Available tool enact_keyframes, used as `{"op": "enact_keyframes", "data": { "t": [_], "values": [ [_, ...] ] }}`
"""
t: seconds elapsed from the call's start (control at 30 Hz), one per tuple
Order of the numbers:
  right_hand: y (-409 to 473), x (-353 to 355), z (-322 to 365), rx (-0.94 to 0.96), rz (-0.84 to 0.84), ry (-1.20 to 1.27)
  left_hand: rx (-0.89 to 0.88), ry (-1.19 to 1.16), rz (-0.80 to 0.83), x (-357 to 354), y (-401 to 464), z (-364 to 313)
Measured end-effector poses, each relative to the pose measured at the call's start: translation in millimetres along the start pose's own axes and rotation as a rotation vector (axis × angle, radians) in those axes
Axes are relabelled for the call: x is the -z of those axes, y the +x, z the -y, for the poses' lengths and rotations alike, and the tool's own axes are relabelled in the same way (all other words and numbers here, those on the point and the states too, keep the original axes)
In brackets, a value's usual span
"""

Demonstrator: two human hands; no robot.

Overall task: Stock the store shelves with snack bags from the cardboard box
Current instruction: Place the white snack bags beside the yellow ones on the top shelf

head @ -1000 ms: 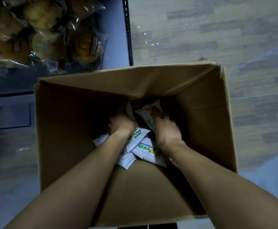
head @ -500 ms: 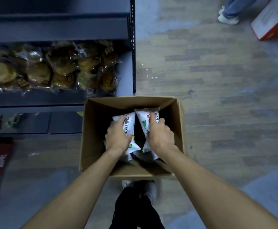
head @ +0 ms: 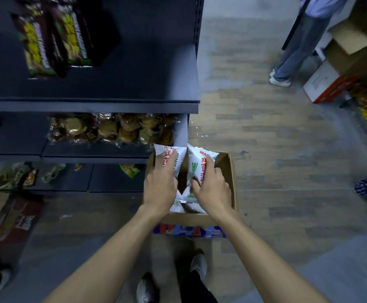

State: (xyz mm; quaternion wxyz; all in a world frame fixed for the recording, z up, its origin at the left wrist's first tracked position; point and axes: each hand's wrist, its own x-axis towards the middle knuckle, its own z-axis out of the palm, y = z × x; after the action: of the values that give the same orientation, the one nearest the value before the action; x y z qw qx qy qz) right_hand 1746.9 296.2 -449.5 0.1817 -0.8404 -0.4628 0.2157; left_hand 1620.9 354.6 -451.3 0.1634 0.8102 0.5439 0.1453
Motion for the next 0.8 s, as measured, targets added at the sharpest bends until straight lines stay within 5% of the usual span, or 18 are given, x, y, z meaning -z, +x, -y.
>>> {"op": "enact_keyframes", "data": {
  "t": [0.3,0.57,0.8],
  "values": [
    [-36,64,135,0.175,-0.264,0.062,-0.143,-0.019,-0.252,158,4,14],
    [-25,199,269,0.39,-0.631,0.116,-0.359,0.076,-0.598,337,58,-28],
    [13,269,316,0.488,-0.703,0.087,-0.403,0.112,-0.701,390,113,-58]
  ]
}}
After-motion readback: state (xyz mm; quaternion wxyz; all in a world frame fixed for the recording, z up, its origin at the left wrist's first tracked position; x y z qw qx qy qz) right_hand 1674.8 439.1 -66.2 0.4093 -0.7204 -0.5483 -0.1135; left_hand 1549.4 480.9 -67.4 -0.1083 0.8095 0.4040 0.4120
